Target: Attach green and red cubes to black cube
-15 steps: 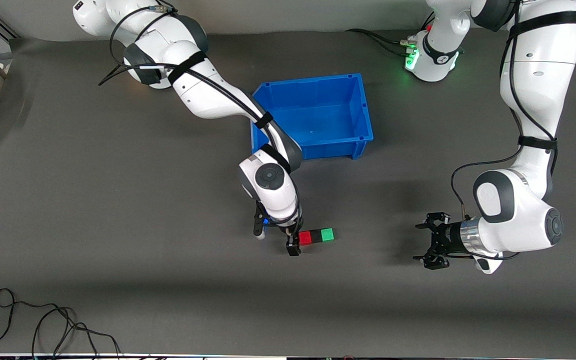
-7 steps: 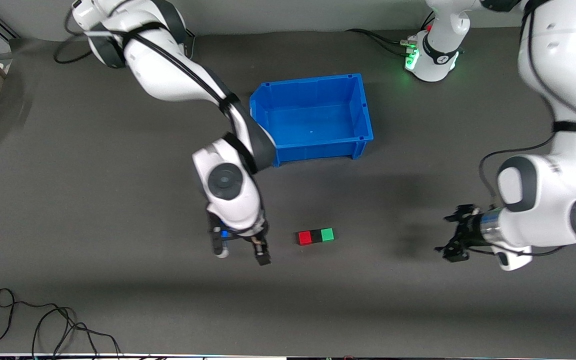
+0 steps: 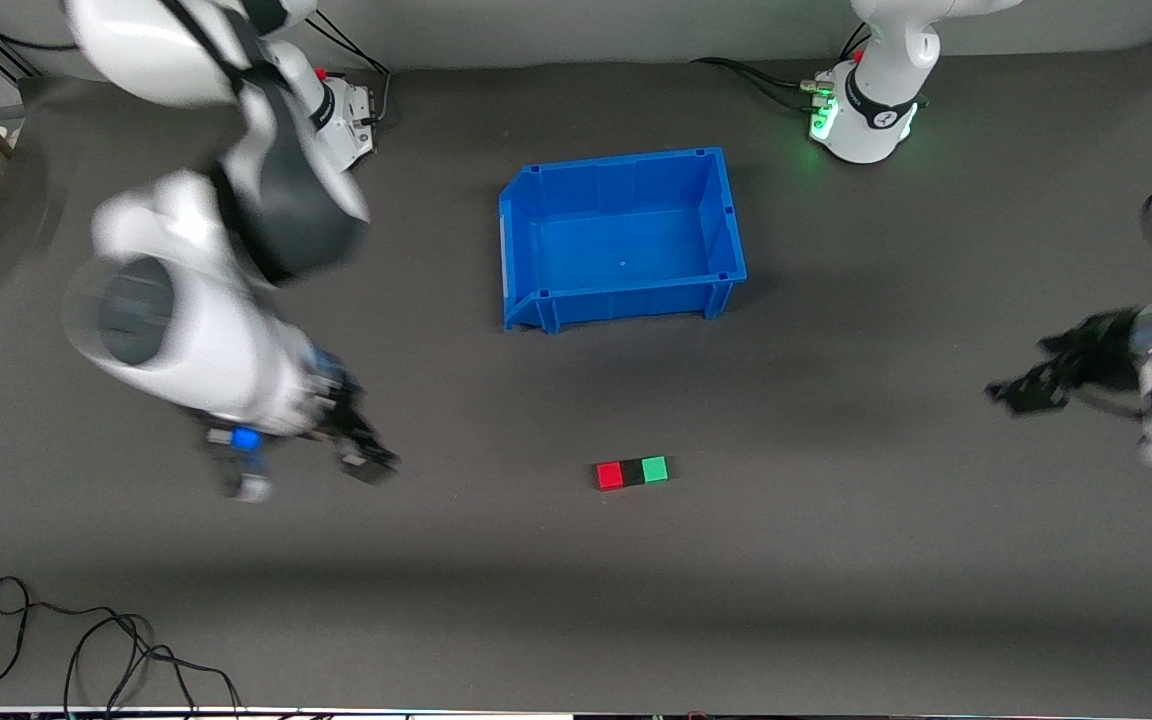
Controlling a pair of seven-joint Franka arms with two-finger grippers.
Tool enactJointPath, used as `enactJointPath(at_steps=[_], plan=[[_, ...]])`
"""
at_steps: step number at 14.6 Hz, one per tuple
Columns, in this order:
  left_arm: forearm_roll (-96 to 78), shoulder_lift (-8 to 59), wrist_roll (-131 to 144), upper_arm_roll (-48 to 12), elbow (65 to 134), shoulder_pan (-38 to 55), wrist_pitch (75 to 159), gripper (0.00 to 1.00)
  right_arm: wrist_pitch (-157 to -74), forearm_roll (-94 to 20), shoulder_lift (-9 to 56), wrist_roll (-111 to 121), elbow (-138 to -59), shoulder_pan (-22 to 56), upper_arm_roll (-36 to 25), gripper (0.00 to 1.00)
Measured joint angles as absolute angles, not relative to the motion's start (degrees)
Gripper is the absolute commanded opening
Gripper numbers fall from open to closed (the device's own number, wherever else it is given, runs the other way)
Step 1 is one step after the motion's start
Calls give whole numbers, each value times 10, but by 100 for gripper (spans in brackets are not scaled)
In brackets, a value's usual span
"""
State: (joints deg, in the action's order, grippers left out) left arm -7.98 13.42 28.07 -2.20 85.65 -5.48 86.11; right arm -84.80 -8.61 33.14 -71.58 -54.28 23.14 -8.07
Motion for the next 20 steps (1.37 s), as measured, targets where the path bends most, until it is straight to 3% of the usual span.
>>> enactJointPath(at_steps=[3, 7, 11, 17, 20], plan=[[-79, 79, 214, -21, 857, -67, 812, 100, -790, -87, 249, -552, -600, 179, -84, 99], [-68, 47, 159, -28, 860, -35, 850, 100, -775, -85, 169, -294, -691, 130, -144, 99], [-6, 19, 99, -31, 896, 9, 892, 100, -779, -84, 157, -113, -719, 124, -213, 99], [-2, -6, 29, -25, 912, 10, 898, 100, -885, -63, 127, -100, -803, 137, -214, 99], [-2, -7, 6, -25, 912, 9, 901, 100, -900, -63, 101, -97, -836, 141, -213, 99]])
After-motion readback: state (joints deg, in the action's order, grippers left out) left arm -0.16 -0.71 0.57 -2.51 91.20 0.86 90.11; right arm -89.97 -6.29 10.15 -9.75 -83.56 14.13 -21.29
